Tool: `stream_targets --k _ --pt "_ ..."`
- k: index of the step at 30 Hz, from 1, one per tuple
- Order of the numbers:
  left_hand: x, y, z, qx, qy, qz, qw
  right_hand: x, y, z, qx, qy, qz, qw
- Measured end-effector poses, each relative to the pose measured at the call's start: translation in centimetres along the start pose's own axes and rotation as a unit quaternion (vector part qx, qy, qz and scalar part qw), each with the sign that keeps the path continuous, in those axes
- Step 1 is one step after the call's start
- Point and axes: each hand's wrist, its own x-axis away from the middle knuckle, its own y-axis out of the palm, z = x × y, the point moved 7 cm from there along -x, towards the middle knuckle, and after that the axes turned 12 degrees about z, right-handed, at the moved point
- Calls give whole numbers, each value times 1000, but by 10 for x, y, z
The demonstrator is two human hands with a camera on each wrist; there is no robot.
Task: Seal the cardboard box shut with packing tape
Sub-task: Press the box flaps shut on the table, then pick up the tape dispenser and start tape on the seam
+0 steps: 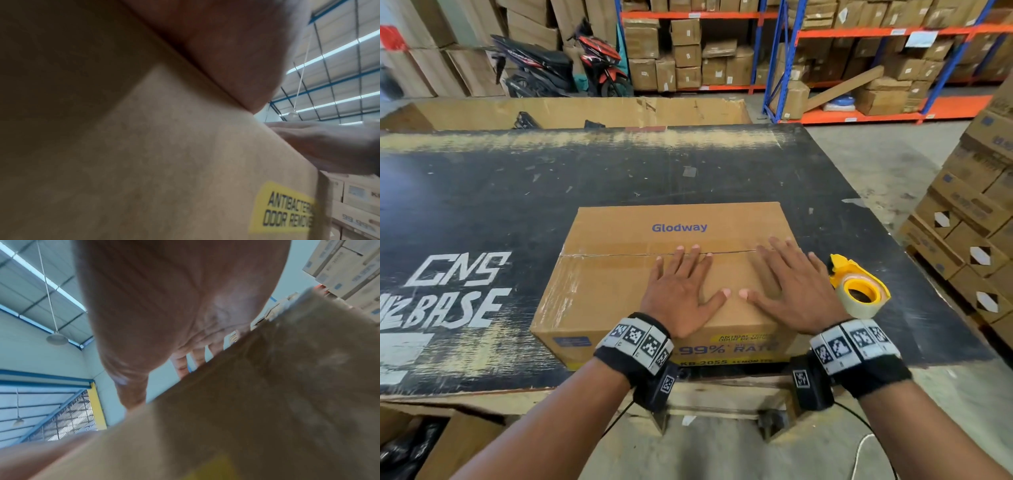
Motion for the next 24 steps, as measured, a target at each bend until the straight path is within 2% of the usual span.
stream_targets --k 3,6,8,10,12,13,16,21,24 --pt "0 -2 -1 4 1 10 1000 -10 19 5 7 0 -83 996" --pt "1 -3 -2 13 1 18 1000 -10 15 8 -53 4 -102 993" --pt "2 -4 -2 14 1 26 1000 -11 5 26 -195 48 -75 977" --pt "2 -5 -2 15 3 35 999 -14 -6 68 -290 114 27 950" --pt "2 -6 -2 17 2 43 999 -11 -6 125 -258 206 119 937" --pt "2 -6 -1 18 0 47 999 -7 -1 152 -219 254 132 933" --pt "2 -8 -1 28 -8 55 998 2 26 222 -105 345 82 929" --pt "2 -8 -2 27 -9 72 997 -7 70 278 -8 330 -64 942" --pt "2 -8 -2 28 -12 71 997 -15 74 288 24 333 -83 939"
